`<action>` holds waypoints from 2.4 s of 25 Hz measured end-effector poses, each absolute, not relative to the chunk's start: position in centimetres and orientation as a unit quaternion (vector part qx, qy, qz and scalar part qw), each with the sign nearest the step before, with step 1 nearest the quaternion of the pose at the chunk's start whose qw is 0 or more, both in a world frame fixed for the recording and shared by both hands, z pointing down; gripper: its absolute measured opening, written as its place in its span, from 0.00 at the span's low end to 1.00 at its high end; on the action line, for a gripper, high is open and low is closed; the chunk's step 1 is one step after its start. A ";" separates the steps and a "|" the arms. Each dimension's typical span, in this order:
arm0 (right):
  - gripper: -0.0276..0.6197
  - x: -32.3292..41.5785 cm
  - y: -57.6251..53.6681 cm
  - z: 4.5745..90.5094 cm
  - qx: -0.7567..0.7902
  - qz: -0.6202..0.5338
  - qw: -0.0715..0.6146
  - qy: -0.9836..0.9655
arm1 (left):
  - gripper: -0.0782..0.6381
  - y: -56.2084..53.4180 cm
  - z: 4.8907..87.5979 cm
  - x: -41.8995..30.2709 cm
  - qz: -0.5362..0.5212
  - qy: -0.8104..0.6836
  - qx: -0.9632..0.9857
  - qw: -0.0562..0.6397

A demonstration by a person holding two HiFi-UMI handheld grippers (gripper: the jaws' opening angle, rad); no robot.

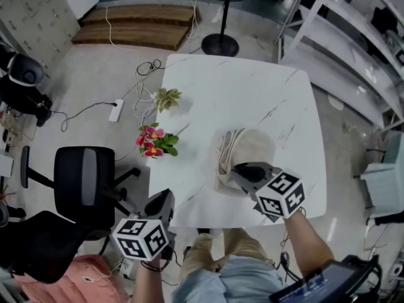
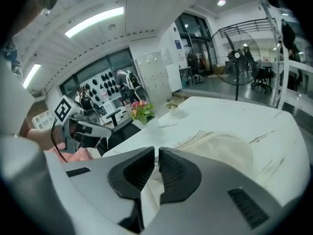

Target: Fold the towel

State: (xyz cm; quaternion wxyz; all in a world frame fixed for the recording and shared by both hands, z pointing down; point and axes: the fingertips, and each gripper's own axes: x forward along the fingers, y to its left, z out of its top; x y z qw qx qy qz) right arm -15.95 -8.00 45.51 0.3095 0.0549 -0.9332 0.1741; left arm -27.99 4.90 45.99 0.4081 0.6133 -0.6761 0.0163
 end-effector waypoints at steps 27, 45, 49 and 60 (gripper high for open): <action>0.24 -14.4 -18.8 43.4 -0.048 0.058 0.322 -0.944 | 0.46 -4.7 48.5 -18.1 0.012 -0.621 0.643 0.447; 0.13 -17.7 -19.8 47.7 -0.329 0.012 0.258 -0.908 | 0.19 -5.5 51.3 -17.4 0.032 -0.683 0.563 0.465; 0.13 -17.8 -18.5 43.3 -0.339 0.013 0.198 -0.920 | 0.18 -5.0 50.1 -16.8 0.010 -0.682 0.564 0.465; 0.13 -25.4 -14.9 48.2 -0.366 -0.026 0.274 -0.889 | 0.18 -2.3 52.4 -16.9 -0.079 -0.671 0.514 0.528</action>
